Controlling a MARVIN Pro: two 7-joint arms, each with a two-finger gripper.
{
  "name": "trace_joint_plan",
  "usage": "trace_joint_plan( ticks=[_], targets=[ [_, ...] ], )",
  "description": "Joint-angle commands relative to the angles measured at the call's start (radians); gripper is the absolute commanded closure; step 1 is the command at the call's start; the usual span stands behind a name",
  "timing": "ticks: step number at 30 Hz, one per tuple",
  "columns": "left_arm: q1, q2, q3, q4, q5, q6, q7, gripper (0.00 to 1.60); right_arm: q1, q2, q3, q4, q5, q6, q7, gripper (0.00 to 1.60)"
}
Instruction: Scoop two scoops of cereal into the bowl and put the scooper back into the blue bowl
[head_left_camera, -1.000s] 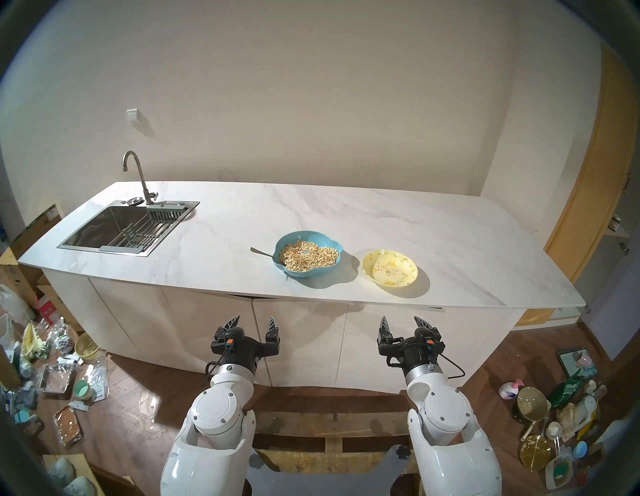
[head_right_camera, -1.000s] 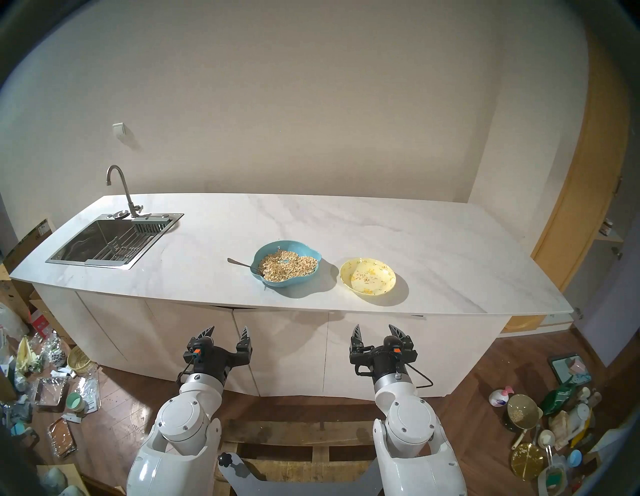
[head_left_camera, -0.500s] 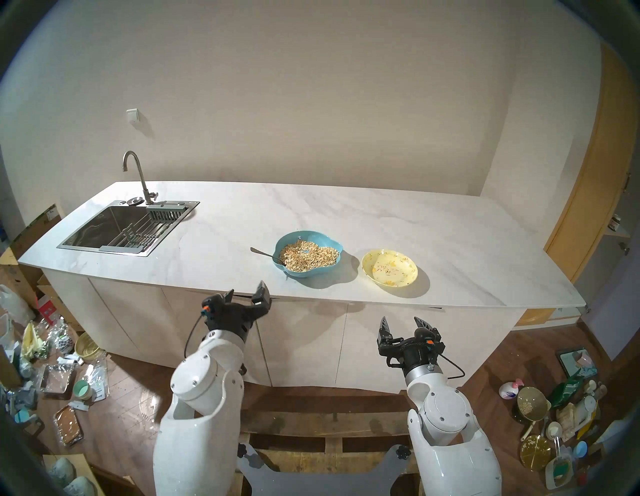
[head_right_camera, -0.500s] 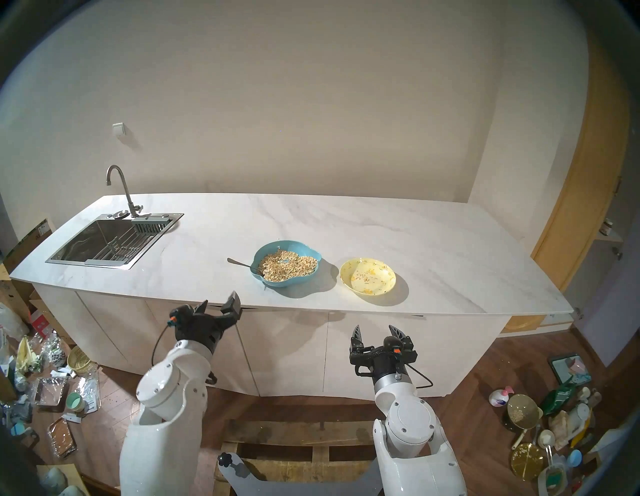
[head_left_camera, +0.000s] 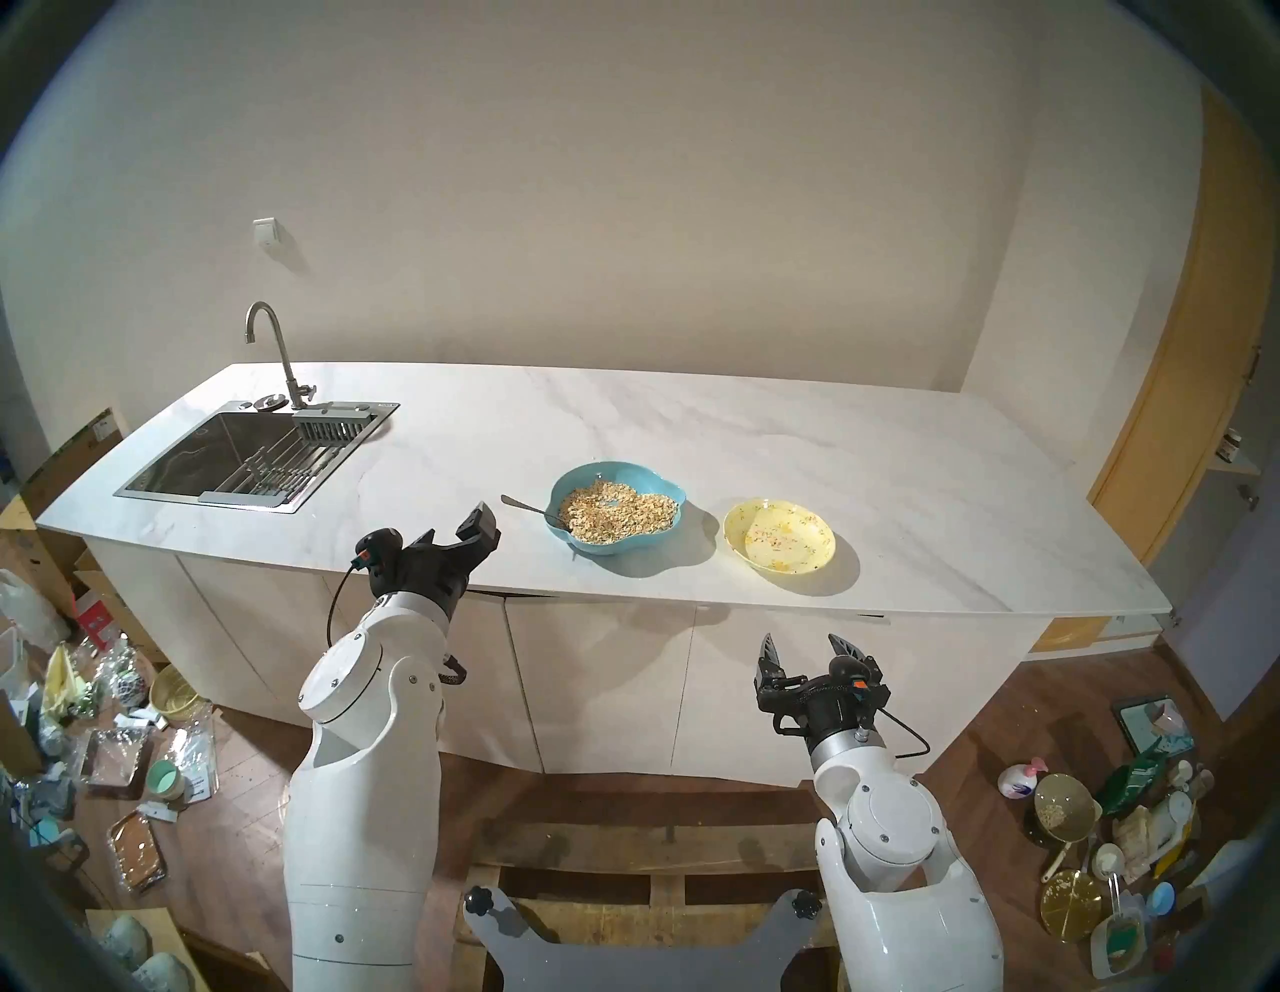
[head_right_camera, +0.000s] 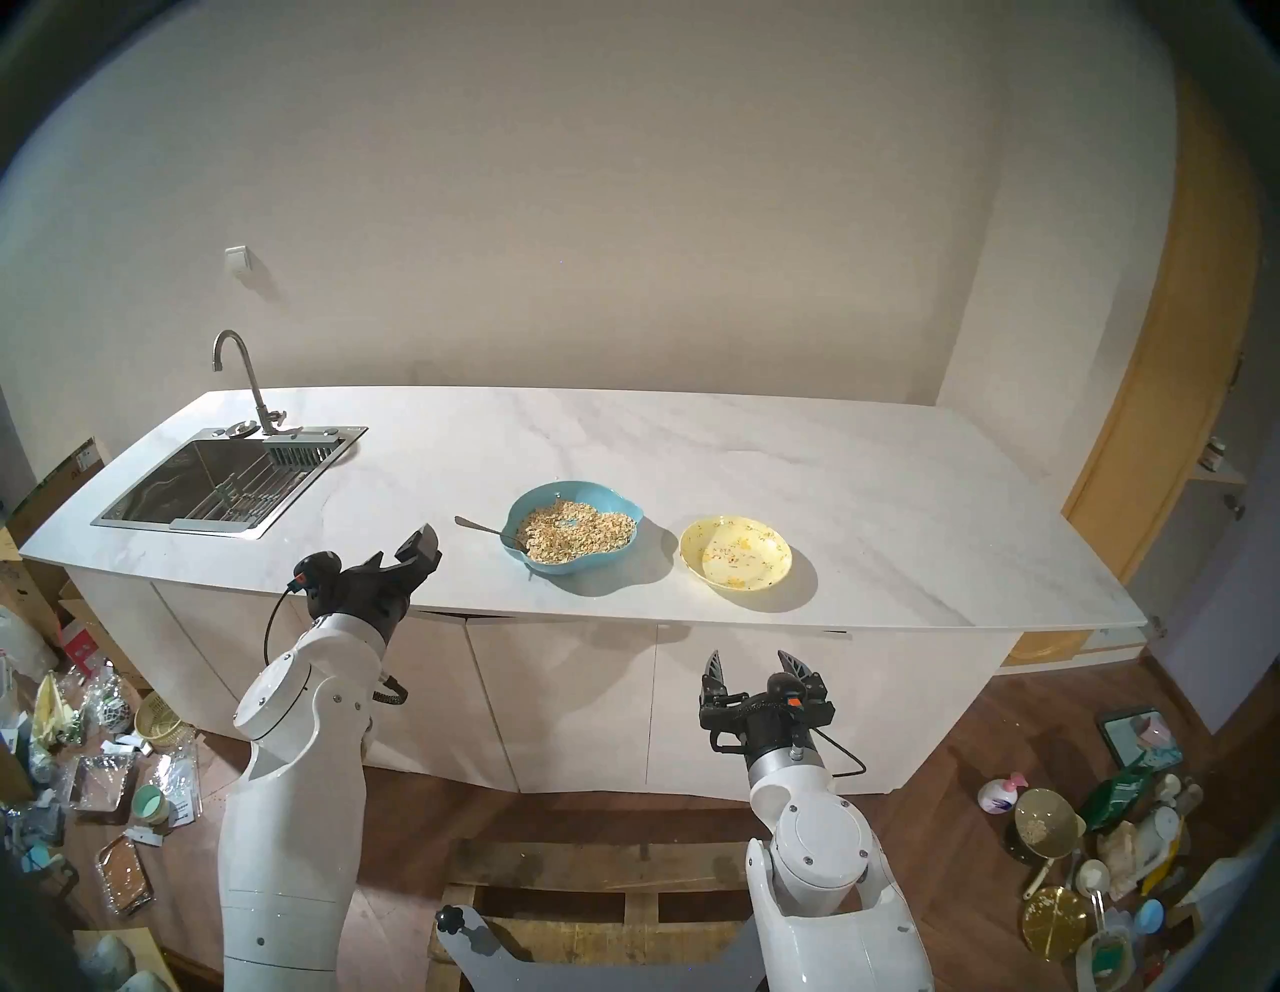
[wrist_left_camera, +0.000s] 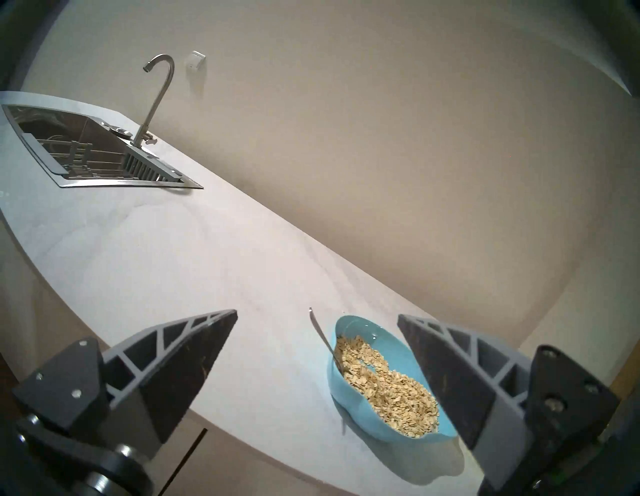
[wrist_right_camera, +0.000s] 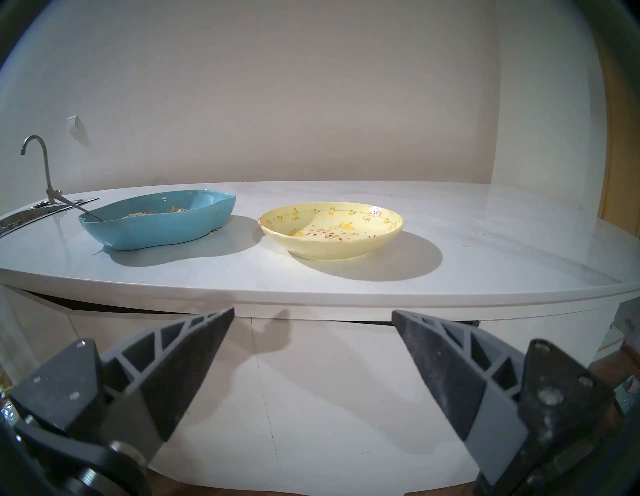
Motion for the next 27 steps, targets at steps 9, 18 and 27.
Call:
trace_joint_plan(
  ticks=[9,18,27],
  targets=[
    [-0.19,0.072,-0.067,0.149,-0.172,0.039,-0.077,0.0,0.004,-0.001,-0.001,-0.024,0.0,-0.004,0.0,0.0],
    [-0.252,0.075,-0.083,0.238,-0.304,0.095,-0.183,0.0,0.004,-0.001,-0.001,-0.023,0.0,-0.004,0.0,0.0],
    [-0.28,0.098,-0.065,0.314,-0.424,0.127,-0.245,0.0,0.004,-0.001,-0.001,-0.024,0.0,-0.004,0.0,0.0]
  ],
)
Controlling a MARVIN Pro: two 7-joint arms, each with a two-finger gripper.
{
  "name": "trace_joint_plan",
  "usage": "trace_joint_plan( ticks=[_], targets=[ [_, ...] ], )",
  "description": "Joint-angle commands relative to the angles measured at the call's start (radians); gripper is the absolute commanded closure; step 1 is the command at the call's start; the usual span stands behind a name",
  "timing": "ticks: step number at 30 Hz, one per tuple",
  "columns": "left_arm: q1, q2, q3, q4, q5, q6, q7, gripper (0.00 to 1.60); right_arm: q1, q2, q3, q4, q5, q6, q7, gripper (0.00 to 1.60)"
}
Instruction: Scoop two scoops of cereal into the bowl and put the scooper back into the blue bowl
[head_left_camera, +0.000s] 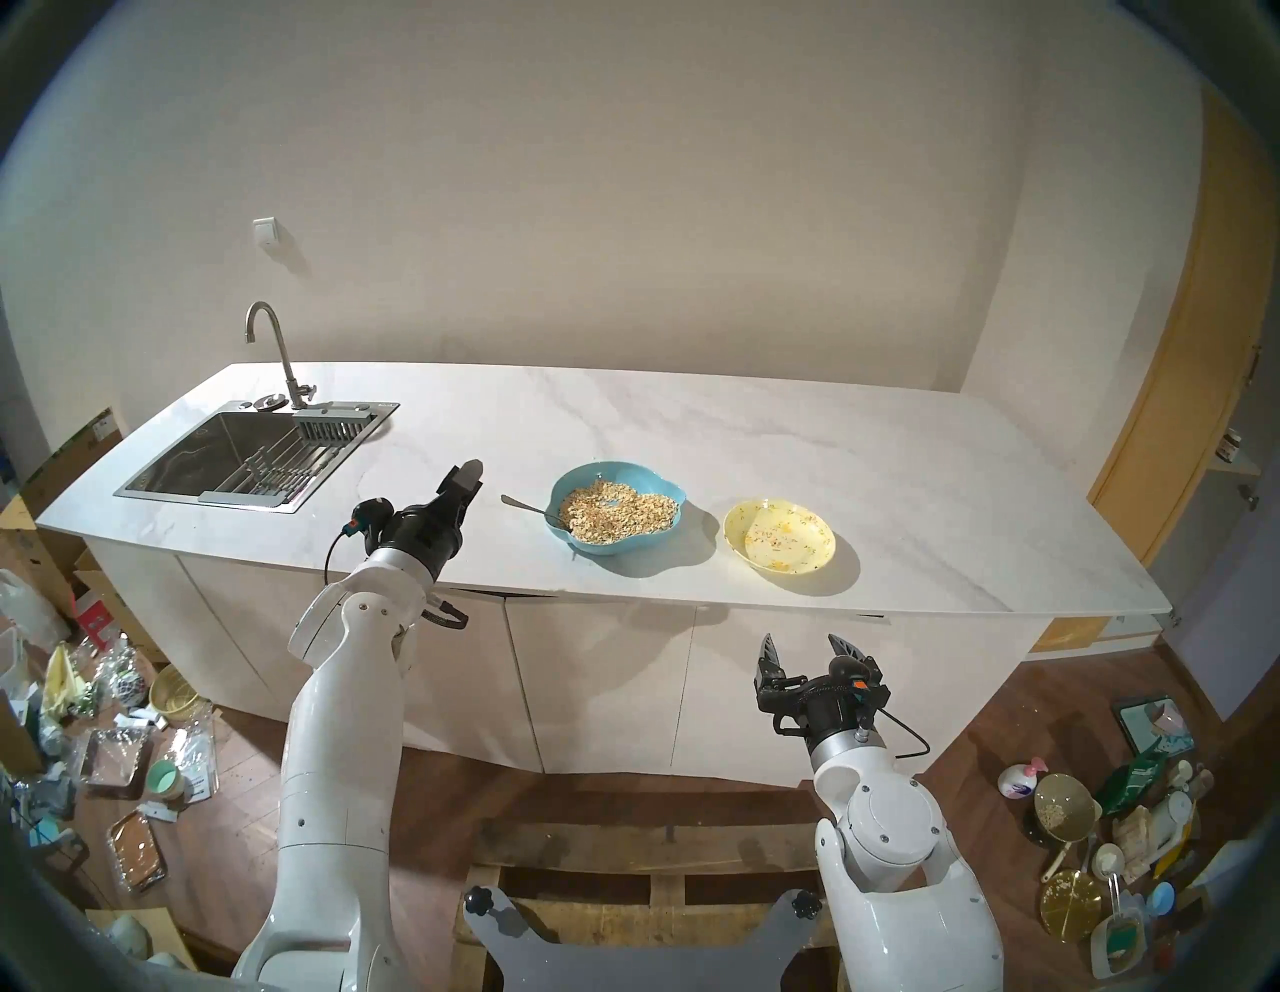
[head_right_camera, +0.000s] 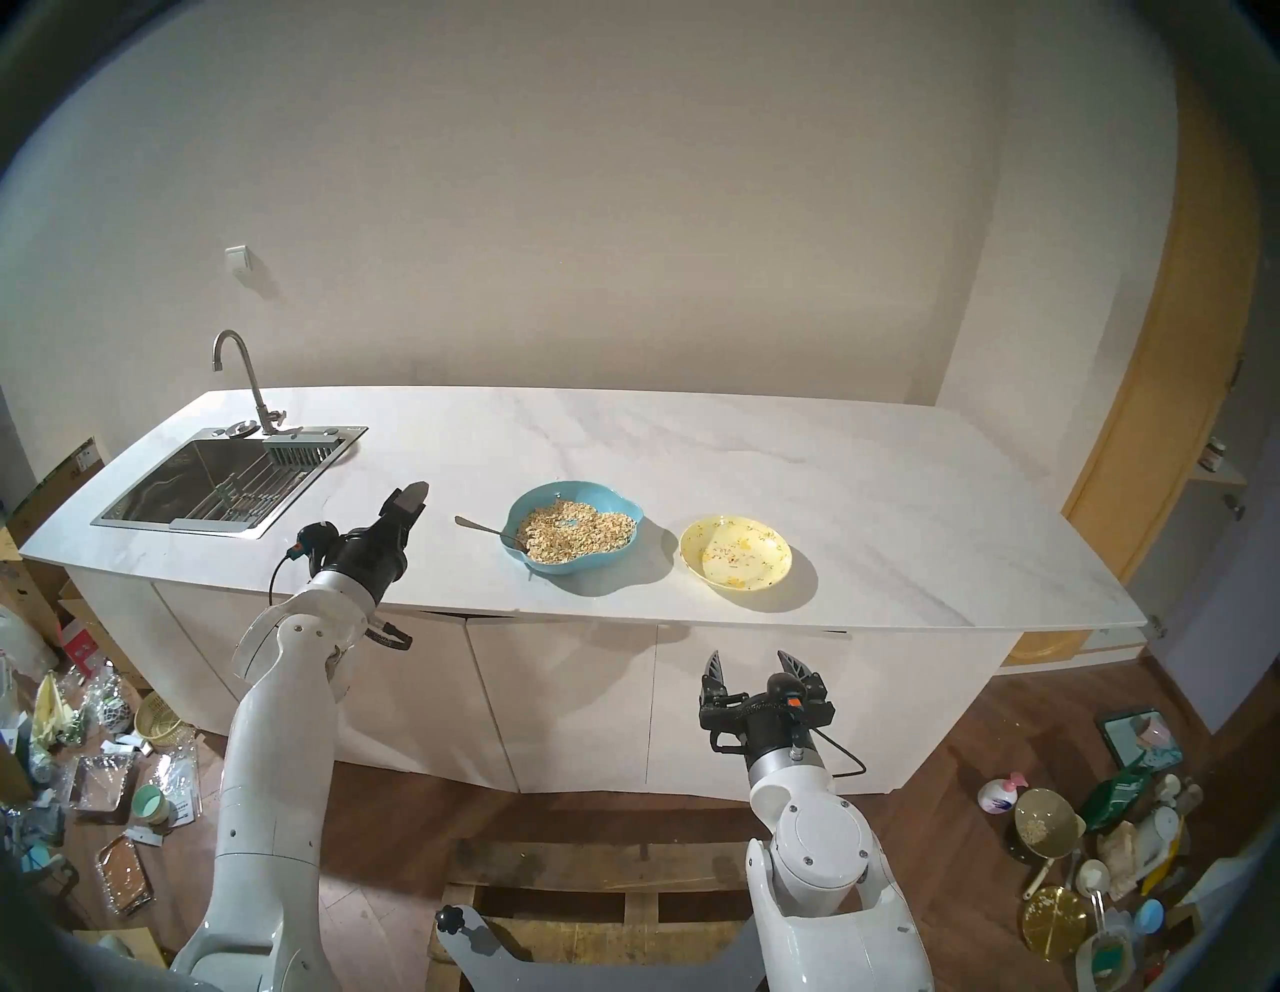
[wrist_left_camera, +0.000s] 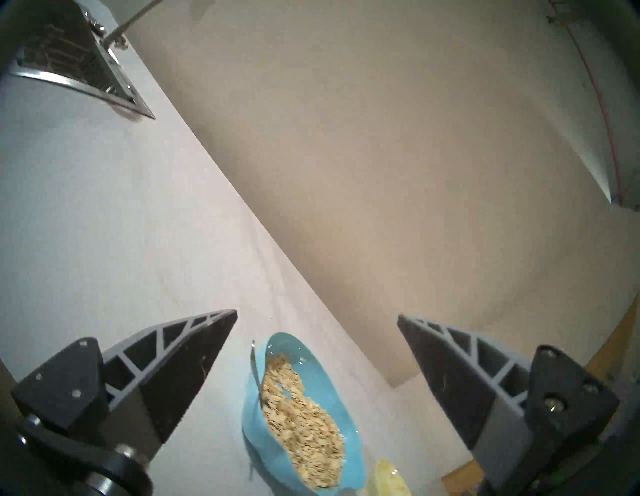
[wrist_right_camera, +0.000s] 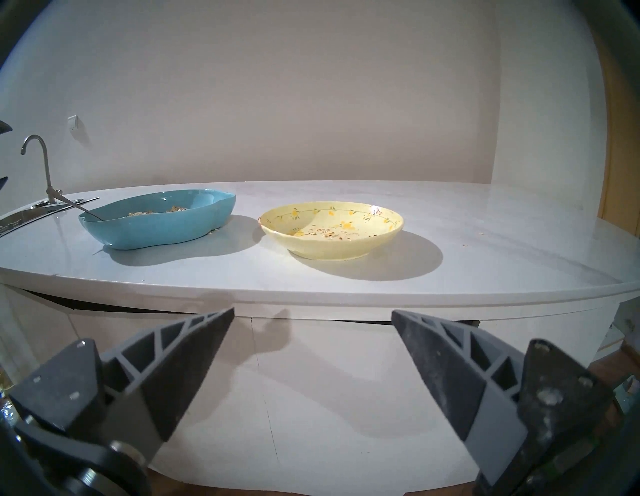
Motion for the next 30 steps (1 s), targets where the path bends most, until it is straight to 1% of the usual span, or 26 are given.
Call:
trace_joint_plan(
  ticks=[1,6,7,9,12,16,18,23,30],
  targets=[
    [-0.028,0.015,0.015,-0.007,0.004,0.001,-0.023,0.0,0.004,-0.001,-0.001,-0.024,0.001,-0.004,0.0,0.0],
    [-0.035,0.02,0.01,0.01,0.0,-0.01,-0.023,0.0,0.004,-0.001,-0.001,-0.024,0.001,-0.004,0.0,0.0],
    [-0.038,0.016,0.001,0.018,-0.017,-0.005,-0.025,0.0,0.004,-0.001,-0.001,-0.024,0.001,-0.004,0.0,0.0],
    [-0.043,0.017,-0.015,0.044,-0.053,0.006,-0.067,0.0,0.004,-0.001,-0.001,-0.024,0.001,-0.004,0.0,0.0],
    [-0.048,0.011,-0.035,0.066,-0.104,0.027,-0.089,0.0,0.004,-0.001,-0.001,-0.024,0.001,-0.004,0.0,0.0],
    [-0.052,0.015,-0.037,0.086,-0.121,0.027,-0.098,0.0,0.004,-0.001,-0.001,-0.024,0.001,-0.004,0.0,0.0],
    [-0.06,0.014,-0.042,0.103,-0.145,0.044,-0.112,0.0,0.004,-0.001,-0.001,-0.024,0.001,-0.004,0.0,0.0],
    [-0.087,0.019,-0.026,0.144,-0.149,0.046,-0.136,0.0,0.005,-0.001,-0.001,-0.024,0.0,-0.004,0.0,0.0],
    [-0.121,0.013,-0.011,0.177,-0.147,0.04,-0.134,0.0,0.005,-0.001,-0.001,-0.024,0.0,-0.005,0.0,0.0]
  ],
)
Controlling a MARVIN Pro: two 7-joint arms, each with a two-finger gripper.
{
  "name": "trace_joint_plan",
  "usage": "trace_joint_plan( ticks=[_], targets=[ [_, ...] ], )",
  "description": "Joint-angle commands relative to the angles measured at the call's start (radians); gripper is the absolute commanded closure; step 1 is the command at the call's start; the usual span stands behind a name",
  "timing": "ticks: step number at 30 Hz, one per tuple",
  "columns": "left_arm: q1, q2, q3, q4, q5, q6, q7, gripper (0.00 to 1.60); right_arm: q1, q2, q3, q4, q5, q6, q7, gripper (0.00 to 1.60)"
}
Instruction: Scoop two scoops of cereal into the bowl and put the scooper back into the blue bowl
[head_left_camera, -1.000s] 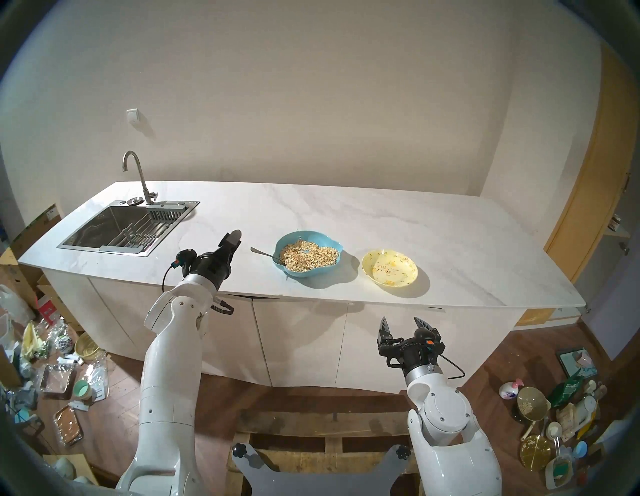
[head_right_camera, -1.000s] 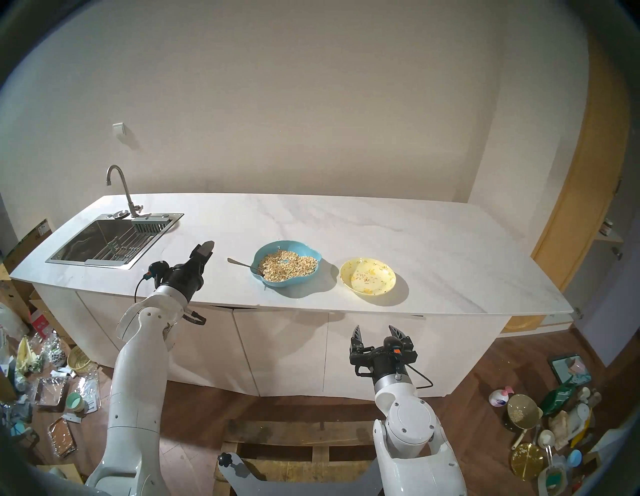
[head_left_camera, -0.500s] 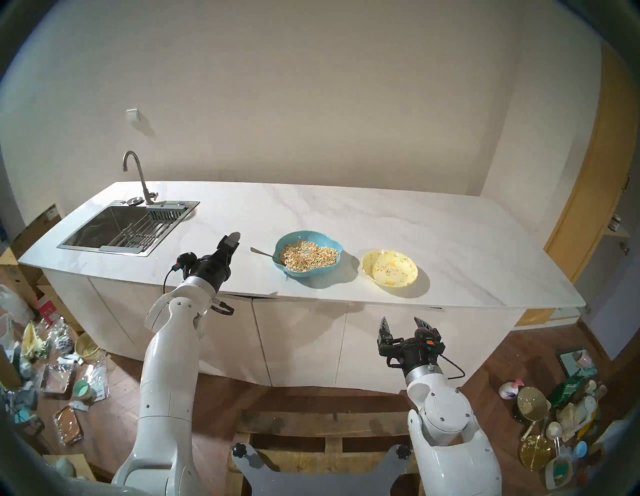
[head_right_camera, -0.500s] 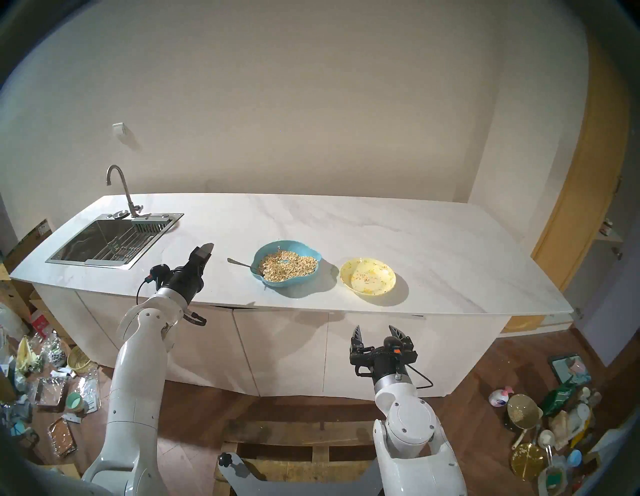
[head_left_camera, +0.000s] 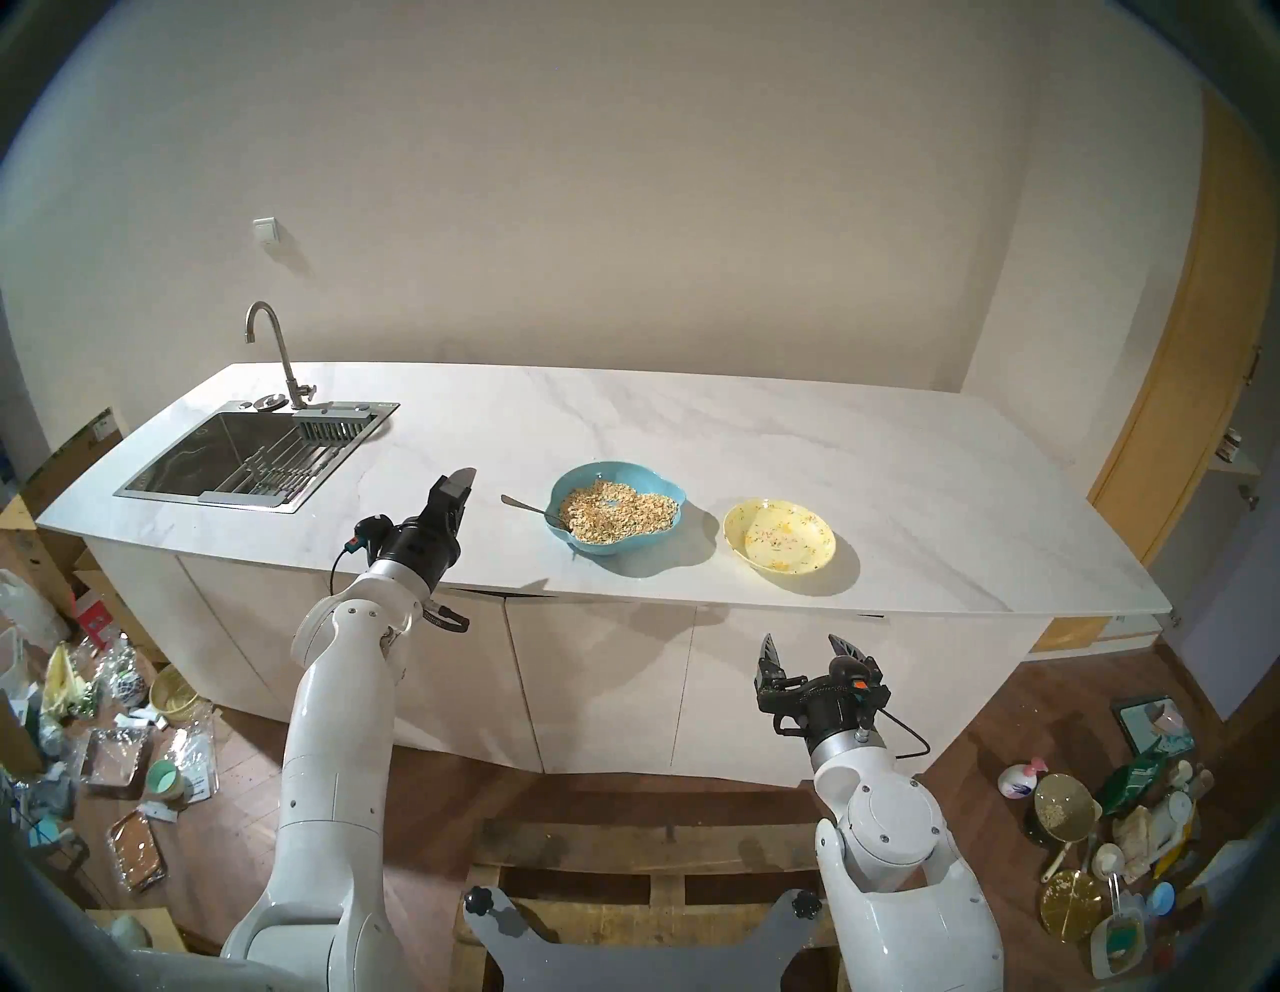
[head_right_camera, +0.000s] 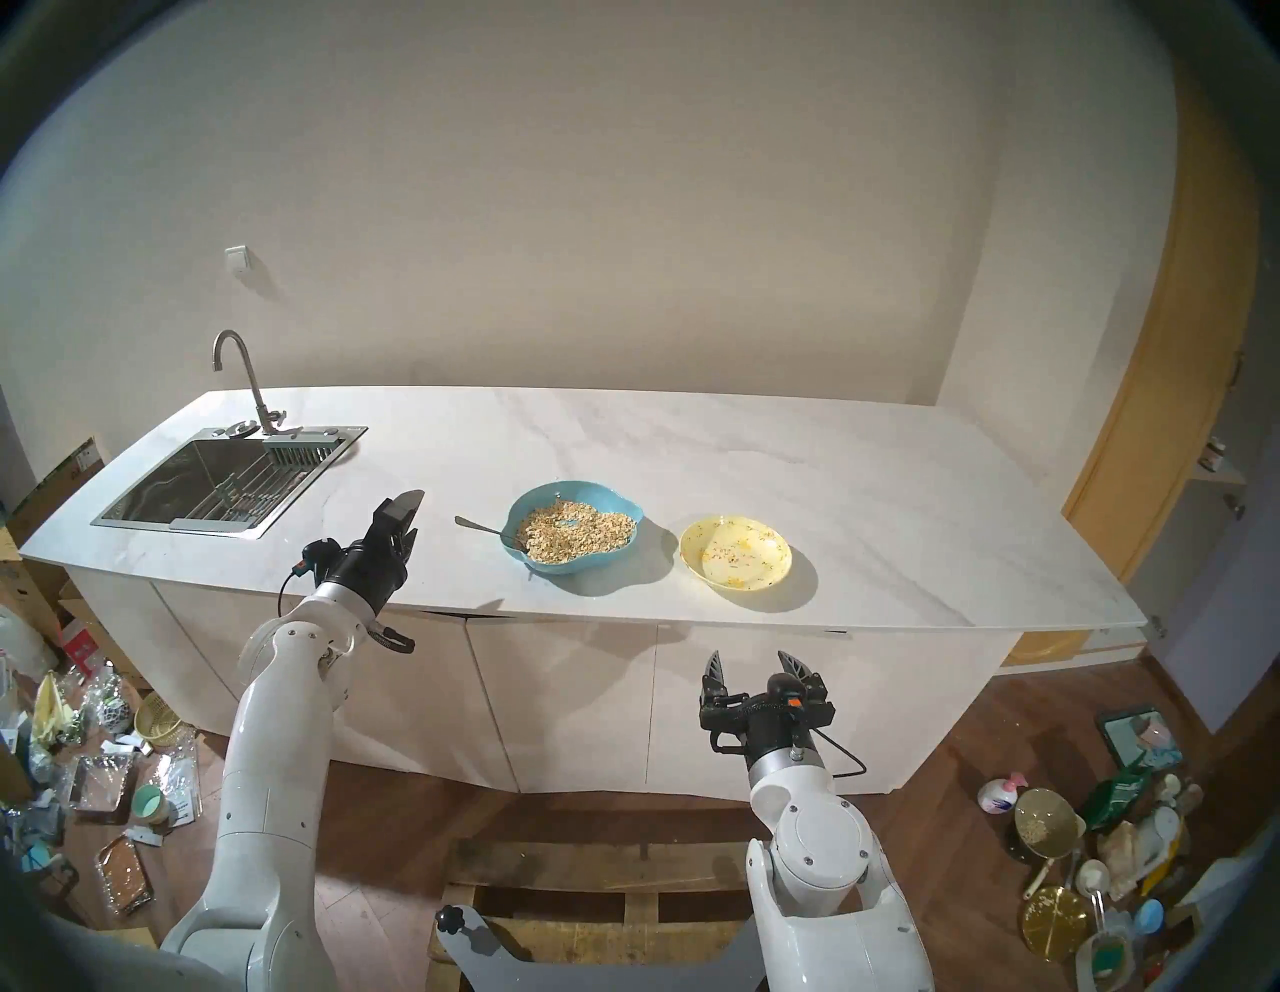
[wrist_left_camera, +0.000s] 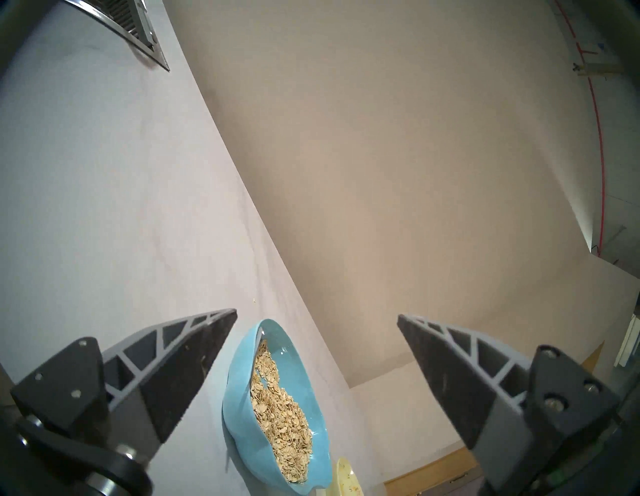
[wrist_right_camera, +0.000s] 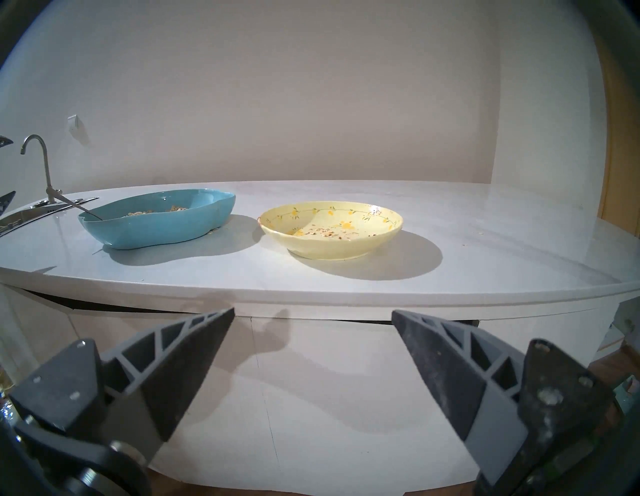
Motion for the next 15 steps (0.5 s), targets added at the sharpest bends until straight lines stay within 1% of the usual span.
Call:
trace_joint_plan(
  ticks=[1,4,5,15],
  targets=[
    [-0.064,-0.013,0.01,0.015,-0.019,0.001,-0.015,0.0,0.005,-0.001,-0.001,-0.024,0.001,-0.005,0.0,0.0],
    [-0.096,-0.019,0.015,0.059,-0.019,-0.01,-0.007,0.0,0.005,-0.001,-0.001,-0.024,0.001,-0.005,0.0,0.0],
    [-0.104,-0.027,0.011,0.067,-0.025,-0.008,0.009,0.0,0.005,-0.001,-0.001,-0.024,0.001,-0.005,0.0,0.0],
    [-0.133,-0.05,-0.001,0.105,-0.038,-0.024,0.04,0.0,0.005,-0.002,-0.001,-0.024,0.001,-0.005,0.0,0.0]
  ],
)
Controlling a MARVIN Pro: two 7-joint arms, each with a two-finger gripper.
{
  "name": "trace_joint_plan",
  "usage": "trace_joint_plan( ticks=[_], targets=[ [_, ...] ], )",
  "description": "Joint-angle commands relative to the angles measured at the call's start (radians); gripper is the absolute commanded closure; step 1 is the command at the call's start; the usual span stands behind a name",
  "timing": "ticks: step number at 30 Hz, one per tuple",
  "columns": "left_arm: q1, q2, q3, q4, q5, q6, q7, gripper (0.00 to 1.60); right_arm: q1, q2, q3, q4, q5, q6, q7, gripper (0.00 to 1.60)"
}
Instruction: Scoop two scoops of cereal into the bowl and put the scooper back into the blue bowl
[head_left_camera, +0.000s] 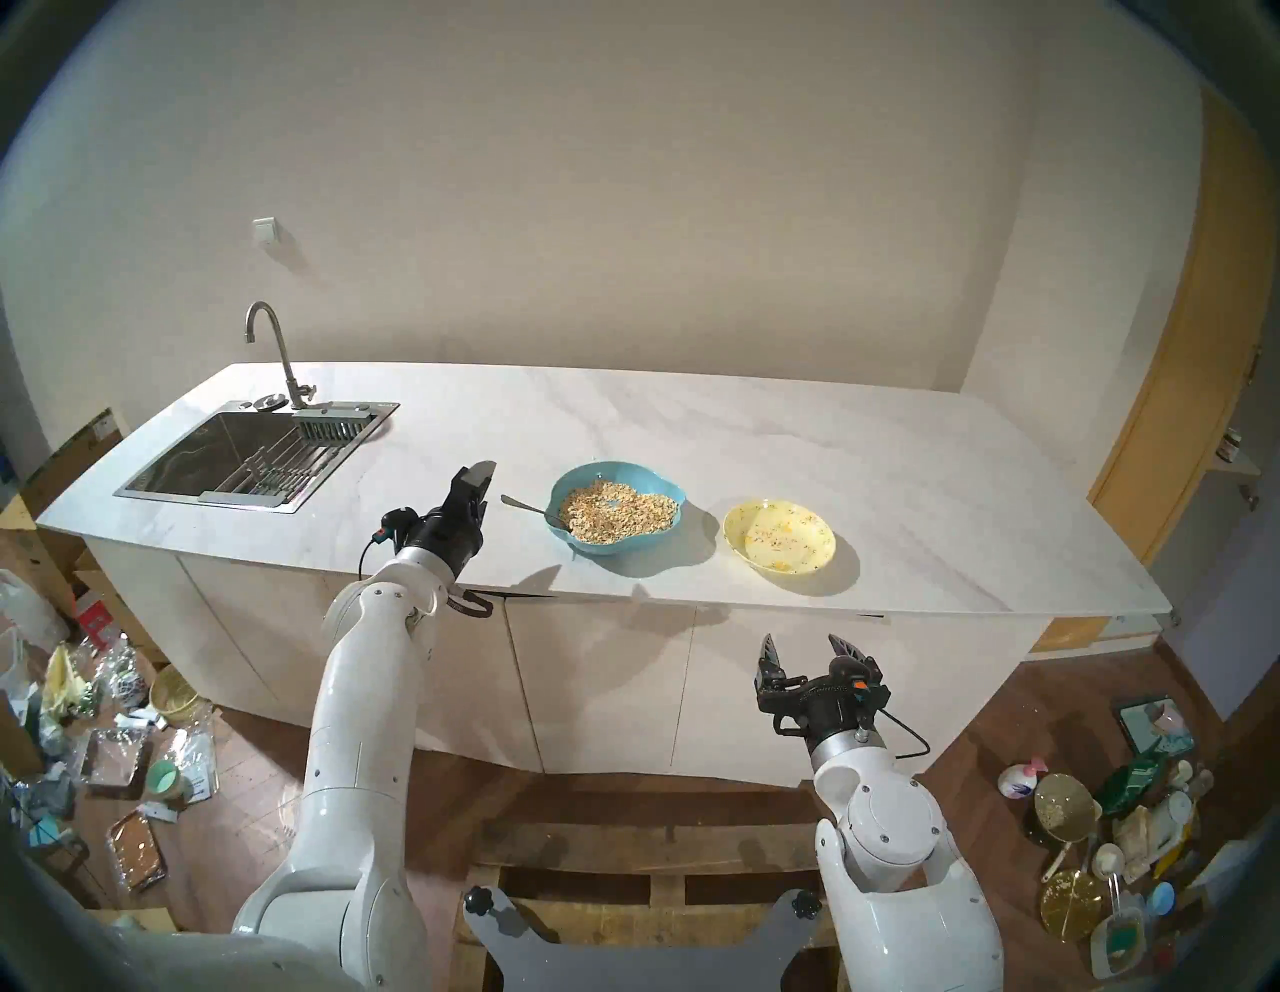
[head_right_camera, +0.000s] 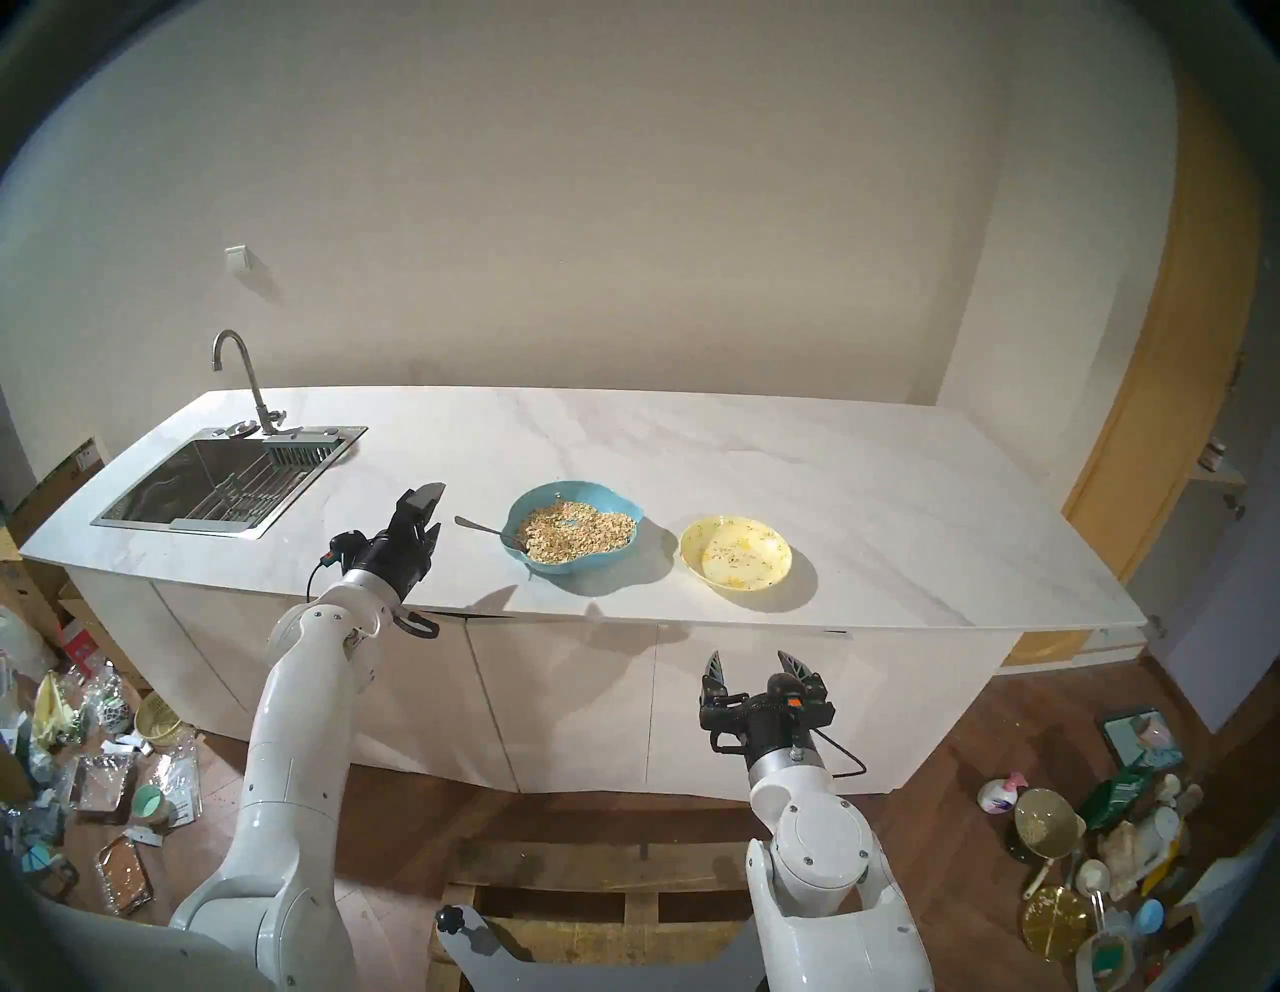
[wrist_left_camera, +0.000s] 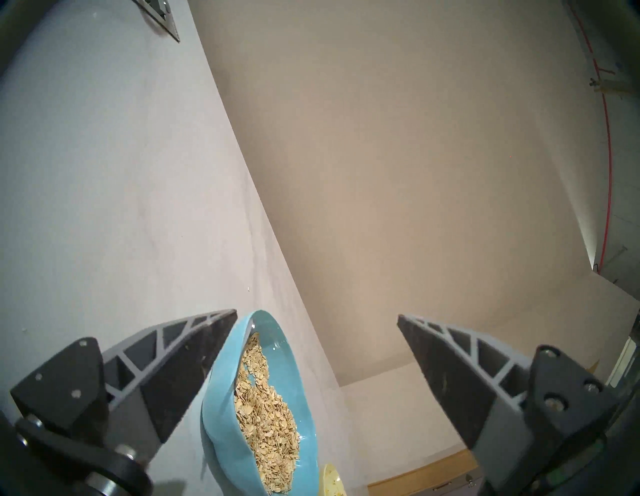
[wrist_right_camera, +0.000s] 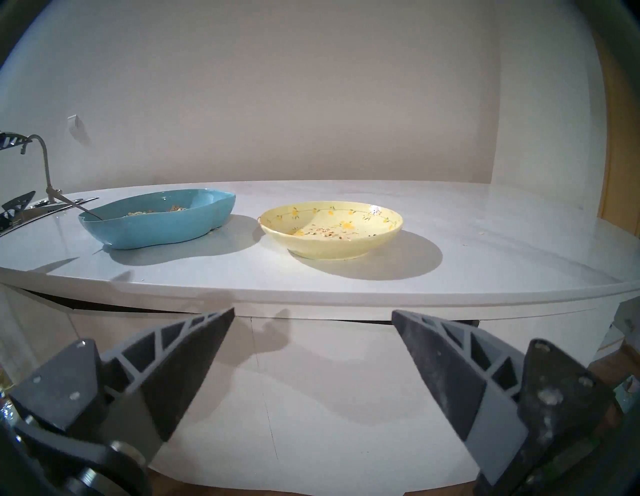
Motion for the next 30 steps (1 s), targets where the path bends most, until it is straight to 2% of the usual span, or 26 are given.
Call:
trace_joint_plan(
  ticks=[1,13,25,30],
  targets=[
    [-0.048,-0.015,-0.01,-0.005,-0.017,-0.017,0.0,0.0,0.005,-0.002,-0.001,-0.024,0.001,-0.005,0.0,0.0],
    [-0.086,-0.012,-0.005,0.081,-0.002,-0.05,-0.01,0.0,0.005,-0.002,-0.001,-0.024,0.001,-0.004,0.0,0.0],
    [-0.136,-0.008,0.019,0.178,-0.005,-0.066,-0.059,0.0,0.005,-0.002,-0.001,-0.024,0.0,-0.005,0.0,0.0],
    [-0.147,-0.012,0.034,0.188,-0.001,-0.074,-0.064,0.0,0.005,-0.002,-0.001,-0.023,0.0,-0.005,0.0,0.0]
  ],
)
